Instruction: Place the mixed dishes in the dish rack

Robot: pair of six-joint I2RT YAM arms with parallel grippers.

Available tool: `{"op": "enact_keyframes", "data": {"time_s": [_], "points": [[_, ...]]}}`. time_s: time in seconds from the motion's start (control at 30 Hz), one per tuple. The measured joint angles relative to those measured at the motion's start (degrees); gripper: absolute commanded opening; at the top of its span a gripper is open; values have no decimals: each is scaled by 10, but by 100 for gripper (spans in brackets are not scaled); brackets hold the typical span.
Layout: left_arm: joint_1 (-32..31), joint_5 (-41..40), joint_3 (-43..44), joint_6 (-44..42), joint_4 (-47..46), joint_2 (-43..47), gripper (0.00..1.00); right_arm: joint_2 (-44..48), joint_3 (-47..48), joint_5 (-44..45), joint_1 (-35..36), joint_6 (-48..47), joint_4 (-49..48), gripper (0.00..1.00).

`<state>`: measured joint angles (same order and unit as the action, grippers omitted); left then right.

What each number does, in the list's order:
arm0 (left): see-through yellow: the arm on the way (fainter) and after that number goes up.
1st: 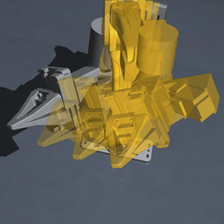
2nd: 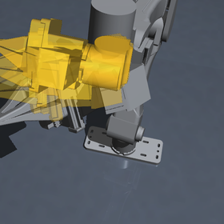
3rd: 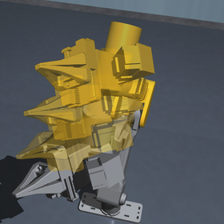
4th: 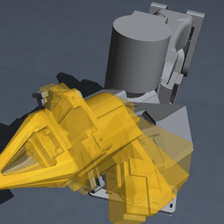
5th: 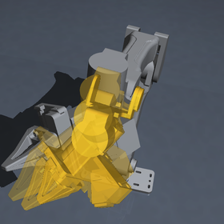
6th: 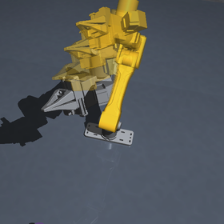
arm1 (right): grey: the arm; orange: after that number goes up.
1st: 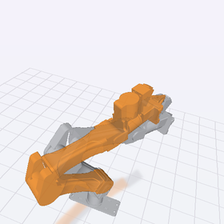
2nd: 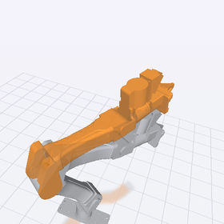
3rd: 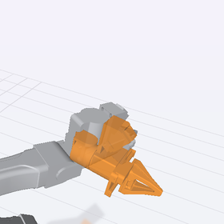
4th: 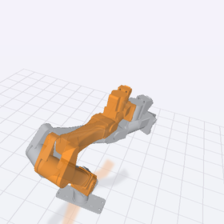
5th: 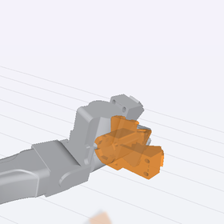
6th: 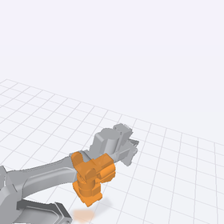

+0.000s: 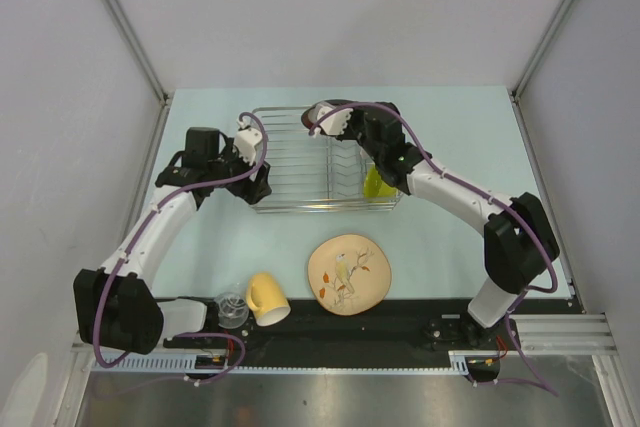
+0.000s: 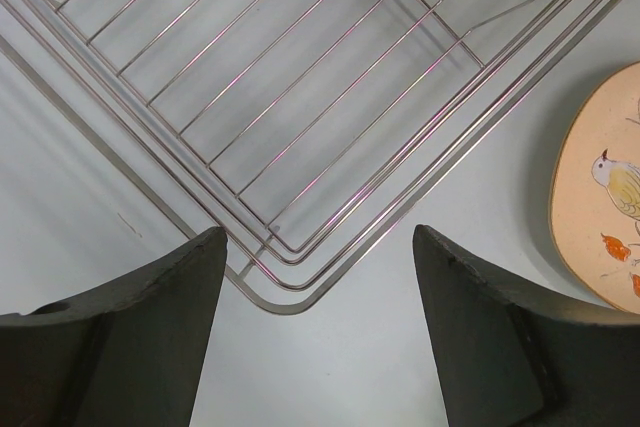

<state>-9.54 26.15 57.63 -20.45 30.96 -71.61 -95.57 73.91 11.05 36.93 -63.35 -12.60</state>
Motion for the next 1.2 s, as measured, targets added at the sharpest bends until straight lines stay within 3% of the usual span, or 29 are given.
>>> {"op": "enact_keyframes", "data": {"time_s": [1.03,1.1,1.13,1.2], "points": [[5,0,-6,-1,-2,-1,80,-68,-15,-9,-16,52,-46,0],[6,0,-6,-1,-2,-1,80,-70,-15,-7,-17,59,-51,5],[6,0,-6,-1,-2,-1,80,-70,-15,-5,-18,64,-54,17],[6,0,-6,-1,-2,-1,80,-71,-15,0,-18,80,-57,25]]}}
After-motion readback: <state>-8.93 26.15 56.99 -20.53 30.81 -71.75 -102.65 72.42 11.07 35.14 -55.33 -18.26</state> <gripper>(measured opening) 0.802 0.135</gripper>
